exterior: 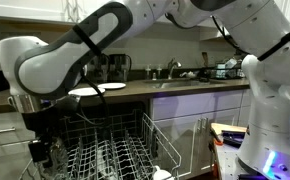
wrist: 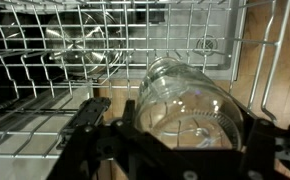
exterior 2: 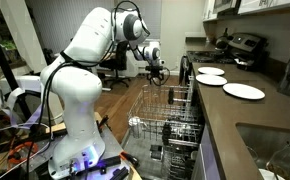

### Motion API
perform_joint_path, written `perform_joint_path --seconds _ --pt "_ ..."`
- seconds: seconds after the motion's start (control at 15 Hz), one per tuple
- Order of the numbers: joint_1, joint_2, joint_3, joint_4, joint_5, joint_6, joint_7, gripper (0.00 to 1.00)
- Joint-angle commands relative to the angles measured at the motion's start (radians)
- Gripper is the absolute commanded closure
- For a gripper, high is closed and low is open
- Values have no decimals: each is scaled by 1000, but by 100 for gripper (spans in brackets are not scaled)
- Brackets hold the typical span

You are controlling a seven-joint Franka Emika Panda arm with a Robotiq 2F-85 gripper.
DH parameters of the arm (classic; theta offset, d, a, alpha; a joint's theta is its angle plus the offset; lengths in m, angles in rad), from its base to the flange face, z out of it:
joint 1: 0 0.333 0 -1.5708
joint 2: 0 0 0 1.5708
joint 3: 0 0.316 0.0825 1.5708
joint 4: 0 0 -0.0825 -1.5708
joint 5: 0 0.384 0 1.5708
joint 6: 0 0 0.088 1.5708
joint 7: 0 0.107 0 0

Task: Move the glass jar in the dishwasher to the right

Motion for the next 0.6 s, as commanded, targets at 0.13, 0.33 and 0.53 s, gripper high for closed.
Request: perform_joint_path --seconds 0.13,0.33,0.53 --pt "-23 -113 43 -150 -6 39 30 39" --pt "-23 -154 48 -219 -6 67 56 39" --pt "-24 -200 49 -306 -10 126 82 39"
